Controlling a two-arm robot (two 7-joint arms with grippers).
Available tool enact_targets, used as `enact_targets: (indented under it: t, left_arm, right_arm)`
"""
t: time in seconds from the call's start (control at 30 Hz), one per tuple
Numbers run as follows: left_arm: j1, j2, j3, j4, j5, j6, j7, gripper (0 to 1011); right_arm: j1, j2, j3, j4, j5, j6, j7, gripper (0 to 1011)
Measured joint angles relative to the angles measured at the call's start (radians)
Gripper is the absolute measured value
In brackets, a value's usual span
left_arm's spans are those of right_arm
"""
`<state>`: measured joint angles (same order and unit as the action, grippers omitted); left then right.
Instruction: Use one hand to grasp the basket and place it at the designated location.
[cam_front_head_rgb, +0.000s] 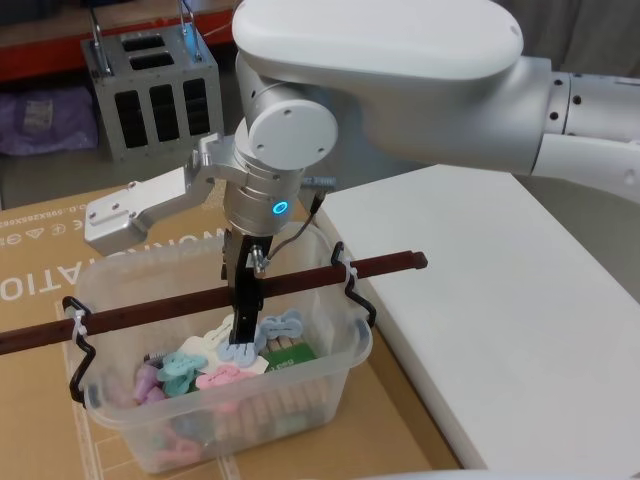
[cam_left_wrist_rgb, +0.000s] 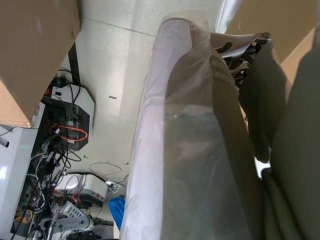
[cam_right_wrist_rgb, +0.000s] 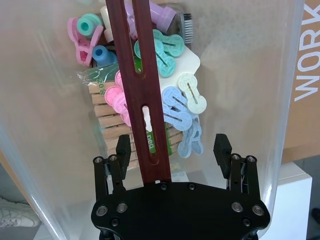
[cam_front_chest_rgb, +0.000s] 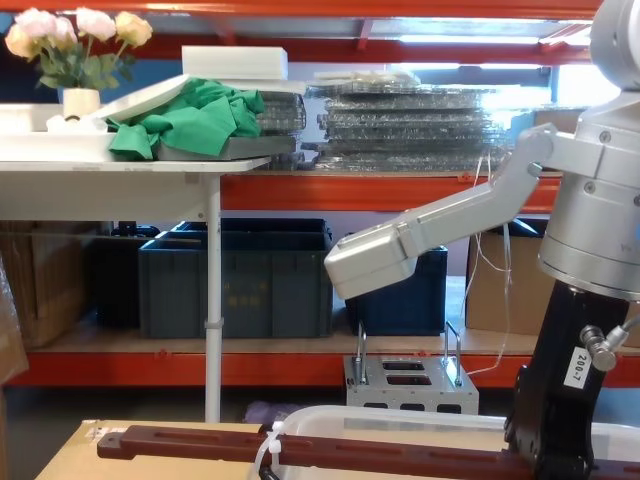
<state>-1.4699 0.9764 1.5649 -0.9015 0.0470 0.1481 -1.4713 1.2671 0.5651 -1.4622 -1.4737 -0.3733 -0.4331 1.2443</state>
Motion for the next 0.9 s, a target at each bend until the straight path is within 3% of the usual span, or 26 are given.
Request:
enact_targets:
  t: [0.9]
  left_arm:
    - [0.000, 0.000, 0.000, 0.000, 0.000, 0.000, 0.000, 0]
  right_arm:
    - [-0.003, -0.002, 0.019, 0.006, 0.009, -0.007, -0.011, 1001]
